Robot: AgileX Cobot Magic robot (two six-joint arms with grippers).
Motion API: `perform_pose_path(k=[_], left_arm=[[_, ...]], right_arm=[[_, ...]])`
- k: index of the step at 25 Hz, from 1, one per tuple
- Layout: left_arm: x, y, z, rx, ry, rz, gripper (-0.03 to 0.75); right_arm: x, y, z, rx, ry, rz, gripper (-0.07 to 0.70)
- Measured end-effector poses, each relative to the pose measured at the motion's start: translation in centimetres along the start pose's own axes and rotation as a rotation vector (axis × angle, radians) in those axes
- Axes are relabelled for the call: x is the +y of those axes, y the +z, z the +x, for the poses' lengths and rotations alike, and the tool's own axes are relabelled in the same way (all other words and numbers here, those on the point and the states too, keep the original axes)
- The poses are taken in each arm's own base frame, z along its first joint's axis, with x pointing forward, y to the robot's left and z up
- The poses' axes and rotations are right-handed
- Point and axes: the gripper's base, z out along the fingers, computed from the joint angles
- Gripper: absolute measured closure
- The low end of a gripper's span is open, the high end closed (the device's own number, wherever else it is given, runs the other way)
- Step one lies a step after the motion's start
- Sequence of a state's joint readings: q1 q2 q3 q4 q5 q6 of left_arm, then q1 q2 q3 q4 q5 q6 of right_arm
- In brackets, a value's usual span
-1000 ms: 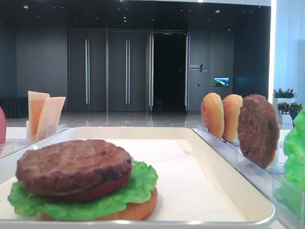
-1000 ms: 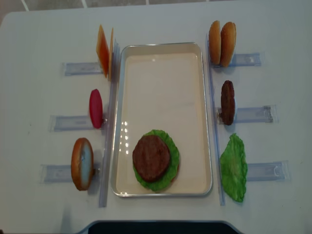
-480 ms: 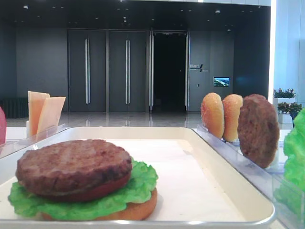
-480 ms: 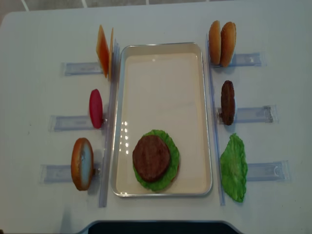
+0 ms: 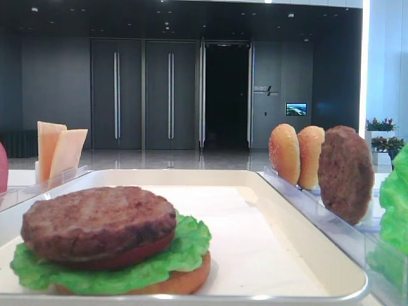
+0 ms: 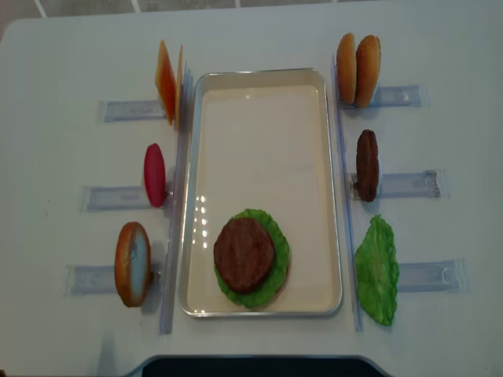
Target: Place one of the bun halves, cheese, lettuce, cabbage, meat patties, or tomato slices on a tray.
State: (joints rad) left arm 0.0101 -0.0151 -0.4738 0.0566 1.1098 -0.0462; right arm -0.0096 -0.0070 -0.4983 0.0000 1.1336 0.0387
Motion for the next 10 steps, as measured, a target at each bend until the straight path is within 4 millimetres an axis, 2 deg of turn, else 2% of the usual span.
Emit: perform_pose_path(k=[10], left_arm=[[0.00,0.00,0.00,0.000,0.000,0.000,0.716]], right_arm=[[0.00,0.00,0.00,0.000,0.000,0.000,0.214]])
